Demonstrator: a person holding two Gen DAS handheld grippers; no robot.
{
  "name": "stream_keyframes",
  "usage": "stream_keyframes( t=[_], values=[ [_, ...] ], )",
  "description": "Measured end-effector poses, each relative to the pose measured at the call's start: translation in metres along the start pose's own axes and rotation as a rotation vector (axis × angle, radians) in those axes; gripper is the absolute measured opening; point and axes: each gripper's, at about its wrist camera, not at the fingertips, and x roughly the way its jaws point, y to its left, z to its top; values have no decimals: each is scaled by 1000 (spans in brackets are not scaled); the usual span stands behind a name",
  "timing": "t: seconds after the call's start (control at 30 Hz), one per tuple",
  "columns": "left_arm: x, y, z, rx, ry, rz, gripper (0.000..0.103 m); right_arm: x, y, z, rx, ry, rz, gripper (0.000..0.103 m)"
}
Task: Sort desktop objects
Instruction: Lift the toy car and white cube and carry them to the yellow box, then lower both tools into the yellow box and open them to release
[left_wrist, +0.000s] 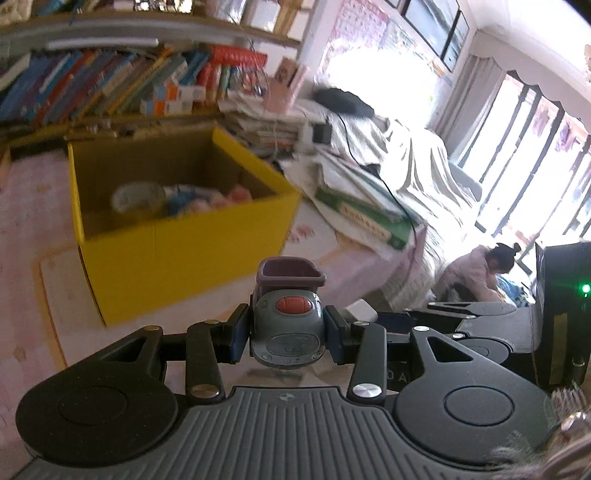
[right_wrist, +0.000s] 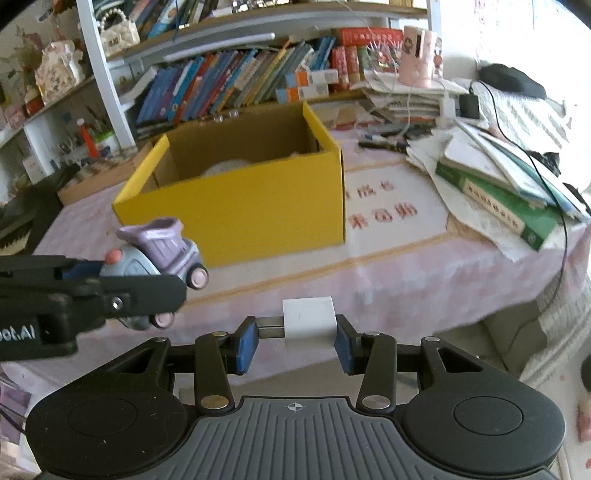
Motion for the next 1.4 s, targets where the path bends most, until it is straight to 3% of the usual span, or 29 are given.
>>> stream_keyframes(
  t=[0.27, 0.53, 0.7, 0.93, 1.17, 1.4],
  values=[
    [-6, 16, 37, -57, -122, 113, 39, 9, -11, 58, -68, -107, 54, 43],
    [5, 33, 86, 14, -212, 246, 39, 31, -3, 122, -162, -213, 102, 43],
    [34, 43, 102, 118, -148, 303, 39, 57, 8, 146, -191, -202, 131, 43],
    [85, 60, 102, 166, -34, 351, 39, 102, 28, 164, -247, -133, 155, 43],
    [136, 88, 103, 175, 139, 397, 39, 156, 46, 177, -286, -5, 171, 43],
    [148, 94, 102, 180, 199, 390, 40, 202, 65, 183, -325, 149, 188, 43]
  ],
)
